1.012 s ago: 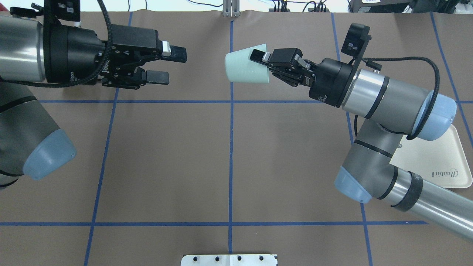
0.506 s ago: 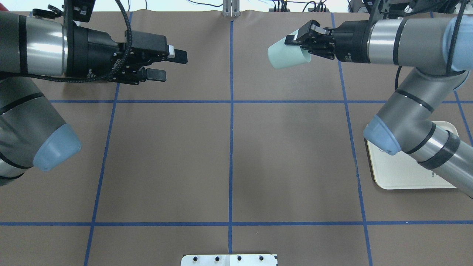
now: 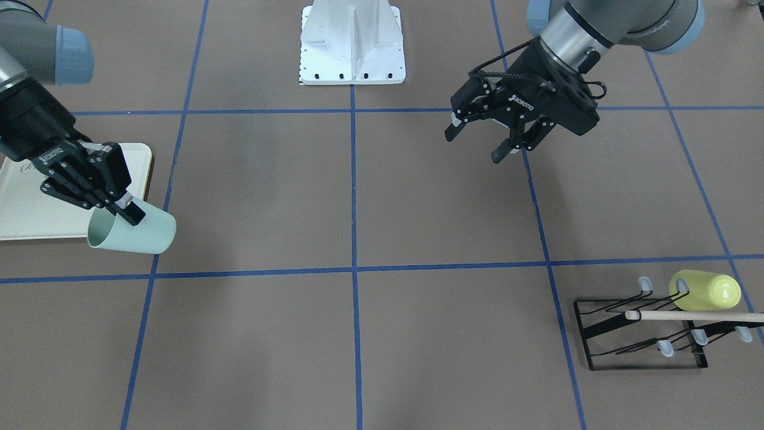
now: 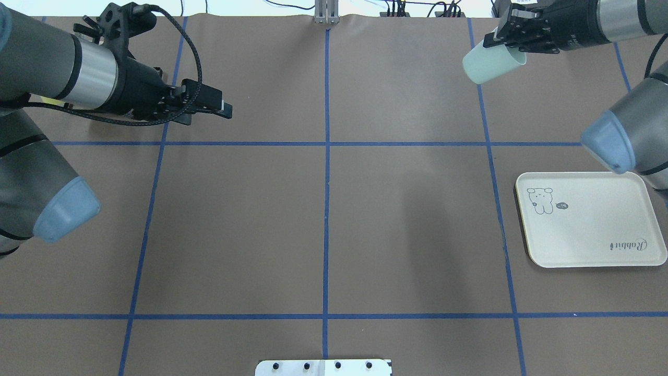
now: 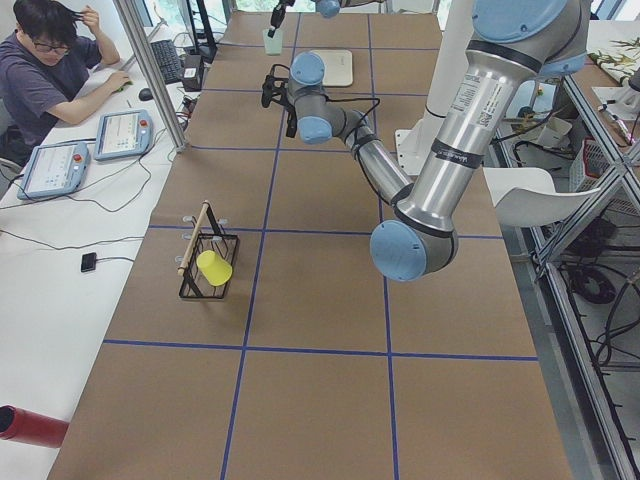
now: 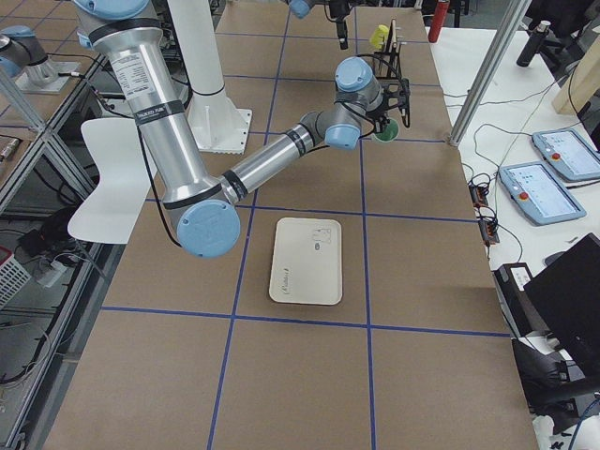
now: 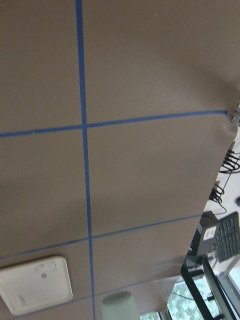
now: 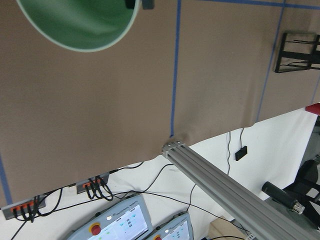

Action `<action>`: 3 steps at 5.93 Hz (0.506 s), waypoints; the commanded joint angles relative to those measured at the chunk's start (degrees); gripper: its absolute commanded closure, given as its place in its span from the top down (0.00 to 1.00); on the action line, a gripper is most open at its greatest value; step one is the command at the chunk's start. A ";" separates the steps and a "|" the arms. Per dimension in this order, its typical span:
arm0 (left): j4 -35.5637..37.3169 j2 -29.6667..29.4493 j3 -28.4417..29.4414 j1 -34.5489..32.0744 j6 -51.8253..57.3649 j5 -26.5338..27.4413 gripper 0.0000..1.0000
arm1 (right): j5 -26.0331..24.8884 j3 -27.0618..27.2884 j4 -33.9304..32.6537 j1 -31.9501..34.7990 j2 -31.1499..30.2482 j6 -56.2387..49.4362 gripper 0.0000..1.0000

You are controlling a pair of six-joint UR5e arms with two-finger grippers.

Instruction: Left arm grabs green cup and hands to right arm on tray

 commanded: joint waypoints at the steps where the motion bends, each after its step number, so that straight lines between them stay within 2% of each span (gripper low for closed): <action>1: 1.82 8.53 0.08 -3.52 12.78 -0.11 1.00 | 0.33 0.91 -7.57 2.39 -4.61 -12.77 0.00; 3: 1.90 17.94 -0.01 -8.70 26.13 -0.37 1.00 | 5.65 1.88 -7.60 7.46 -12.77 -25.59 0.00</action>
